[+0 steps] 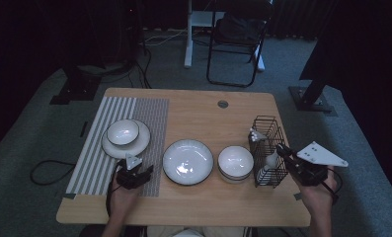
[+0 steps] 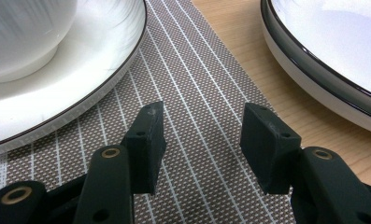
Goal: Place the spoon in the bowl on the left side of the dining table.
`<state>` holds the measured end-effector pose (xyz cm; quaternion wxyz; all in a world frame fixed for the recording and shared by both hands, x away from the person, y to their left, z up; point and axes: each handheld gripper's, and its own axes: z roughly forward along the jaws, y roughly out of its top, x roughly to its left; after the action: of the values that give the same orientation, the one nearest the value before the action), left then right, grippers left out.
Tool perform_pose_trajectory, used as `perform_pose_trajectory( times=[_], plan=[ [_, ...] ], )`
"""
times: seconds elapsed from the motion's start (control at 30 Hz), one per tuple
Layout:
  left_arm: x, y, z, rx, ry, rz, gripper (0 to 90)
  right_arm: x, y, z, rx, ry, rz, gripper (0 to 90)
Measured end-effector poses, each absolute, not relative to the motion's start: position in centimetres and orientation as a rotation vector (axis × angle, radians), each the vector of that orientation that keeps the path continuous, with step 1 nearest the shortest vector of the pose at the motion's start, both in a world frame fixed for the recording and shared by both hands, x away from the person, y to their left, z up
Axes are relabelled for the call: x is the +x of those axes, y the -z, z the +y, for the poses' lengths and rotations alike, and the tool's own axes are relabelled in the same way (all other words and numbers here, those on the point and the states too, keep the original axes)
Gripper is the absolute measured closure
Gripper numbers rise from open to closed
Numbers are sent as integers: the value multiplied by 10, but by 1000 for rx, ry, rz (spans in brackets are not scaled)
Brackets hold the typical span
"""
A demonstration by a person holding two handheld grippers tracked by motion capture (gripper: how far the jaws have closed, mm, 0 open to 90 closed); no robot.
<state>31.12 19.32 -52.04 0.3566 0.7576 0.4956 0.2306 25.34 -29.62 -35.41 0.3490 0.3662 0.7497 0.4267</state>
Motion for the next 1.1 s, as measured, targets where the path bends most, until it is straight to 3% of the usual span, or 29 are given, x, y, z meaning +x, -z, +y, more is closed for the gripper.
perform_pose_trajectory(
  times=[0.73, 1.1],
  plan=[
    [314, 521, 193, 1980, -564, 1301, 493, 238, 315, -278, 795, -1156, 1943, 847],
    [314, 521, 192, 1985, -563, 1297, 480, 236, 312, -260, 722, -1199, 1997, 847]
  ],
)
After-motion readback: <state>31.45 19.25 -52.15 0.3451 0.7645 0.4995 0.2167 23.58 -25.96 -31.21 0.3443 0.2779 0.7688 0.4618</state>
